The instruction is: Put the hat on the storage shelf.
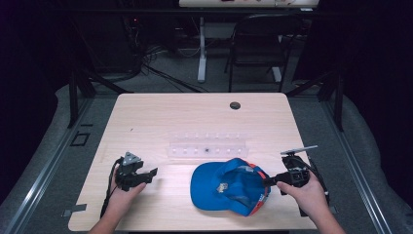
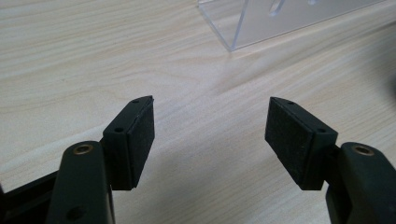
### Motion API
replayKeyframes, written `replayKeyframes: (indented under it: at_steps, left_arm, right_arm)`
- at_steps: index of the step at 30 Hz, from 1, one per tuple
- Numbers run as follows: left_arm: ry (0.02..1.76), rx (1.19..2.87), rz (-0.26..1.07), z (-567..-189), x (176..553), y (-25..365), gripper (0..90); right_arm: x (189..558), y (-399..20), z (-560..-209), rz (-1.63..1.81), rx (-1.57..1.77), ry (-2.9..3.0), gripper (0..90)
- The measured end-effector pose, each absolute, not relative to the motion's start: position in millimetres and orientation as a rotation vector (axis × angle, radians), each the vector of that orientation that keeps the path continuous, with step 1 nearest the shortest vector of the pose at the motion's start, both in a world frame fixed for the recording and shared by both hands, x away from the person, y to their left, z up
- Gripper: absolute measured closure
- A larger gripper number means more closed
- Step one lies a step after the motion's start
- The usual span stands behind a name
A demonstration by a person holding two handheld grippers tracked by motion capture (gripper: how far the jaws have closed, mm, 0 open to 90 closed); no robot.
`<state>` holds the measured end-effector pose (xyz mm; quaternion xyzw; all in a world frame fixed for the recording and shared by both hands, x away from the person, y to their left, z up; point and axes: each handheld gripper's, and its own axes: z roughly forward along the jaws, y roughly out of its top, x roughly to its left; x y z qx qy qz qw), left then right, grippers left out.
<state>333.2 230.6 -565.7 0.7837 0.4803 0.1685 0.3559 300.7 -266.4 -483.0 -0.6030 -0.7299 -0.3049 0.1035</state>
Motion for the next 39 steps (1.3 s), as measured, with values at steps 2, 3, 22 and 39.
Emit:
replayKeyframes:
  at_steps: [2,3,22,39]
  left_arm:
    - [1.24,2.025,0.436,-566,333,230,33.6]
    - [1.239,2.025,0.435,-566,333,230,33.6]
    - [1.239,2.031,0.434,-566,333,229,33.6]
    - [1.231,2.04,0.435,-566,333,229,33.5]
  right_arm:
    - [301,-266,-481,-0.892,-1.78,-2.16,77.5]
    - [302,-266,-477,-0.9,-1.801,-2.163,77.5]
    - [309,-262,-450,-0.774,-1.787,-2.256,77.6]
    - [314,-257,-432,-0.709,-1.812,-2.296,77.6]
